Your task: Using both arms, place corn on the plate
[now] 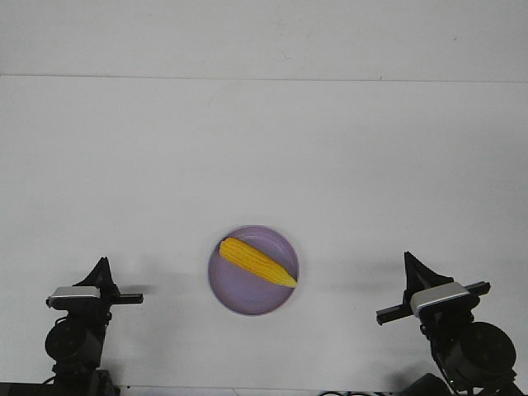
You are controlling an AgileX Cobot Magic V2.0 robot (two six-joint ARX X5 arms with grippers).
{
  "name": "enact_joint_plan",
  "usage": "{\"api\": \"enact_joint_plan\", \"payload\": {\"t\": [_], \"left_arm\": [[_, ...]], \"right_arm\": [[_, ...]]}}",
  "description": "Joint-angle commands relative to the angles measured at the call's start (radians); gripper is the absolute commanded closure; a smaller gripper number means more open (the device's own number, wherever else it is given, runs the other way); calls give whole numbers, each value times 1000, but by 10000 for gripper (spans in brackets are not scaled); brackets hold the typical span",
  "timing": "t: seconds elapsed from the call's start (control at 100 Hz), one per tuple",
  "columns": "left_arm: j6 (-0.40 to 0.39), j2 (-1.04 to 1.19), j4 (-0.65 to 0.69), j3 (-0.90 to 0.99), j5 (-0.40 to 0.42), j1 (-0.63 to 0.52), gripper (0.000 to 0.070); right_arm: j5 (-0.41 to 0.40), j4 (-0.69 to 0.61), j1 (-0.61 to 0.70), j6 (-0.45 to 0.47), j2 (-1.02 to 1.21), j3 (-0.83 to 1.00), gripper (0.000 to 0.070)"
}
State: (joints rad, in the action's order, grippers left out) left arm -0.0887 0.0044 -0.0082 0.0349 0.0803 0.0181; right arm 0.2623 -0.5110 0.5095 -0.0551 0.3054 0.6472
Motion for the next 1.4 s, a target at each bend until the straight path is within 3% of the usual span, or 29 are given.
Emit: {"api": "enact_joint_plan", "payload": {"t": [0.0, 0.15, 0.22, 0.33, 0.51, 0.66, 0.91, 1.39], "left_arm": [[-11, -2, 10, -21, 1, 0, 685], [-11, -2, 10, -21, 1, 0, 685], [-11, -2, 10, -21, 1, 0, 685], [-11, -2, 10, -21, 1, 0, 685], [-11, -2, 10, -21, 1, 0, 685], [-11, -2, 10, -21, 1, 0, 685], [-11, -2, 10, -21, 1, 0, 685], [-11, -1, 10, -21, 1, 0, 685]], "right_arm": [[0, 10, 5, 7, 3, 7, 696], [0, 10, 5, 5, 3, 7, 696], [-1, 11, -4, -60, 3, 6, 696], [-16, 32, -73, -71, -21, -26, 696], [-236, 216, -334, -70, -162, -251, 696], [-342, 332, -486, -39, -302, -452, 696], [-337, 503, -542, 9, -304, -634, 696], [-312, 488, -542, 39, -304, -634, 696]]}}
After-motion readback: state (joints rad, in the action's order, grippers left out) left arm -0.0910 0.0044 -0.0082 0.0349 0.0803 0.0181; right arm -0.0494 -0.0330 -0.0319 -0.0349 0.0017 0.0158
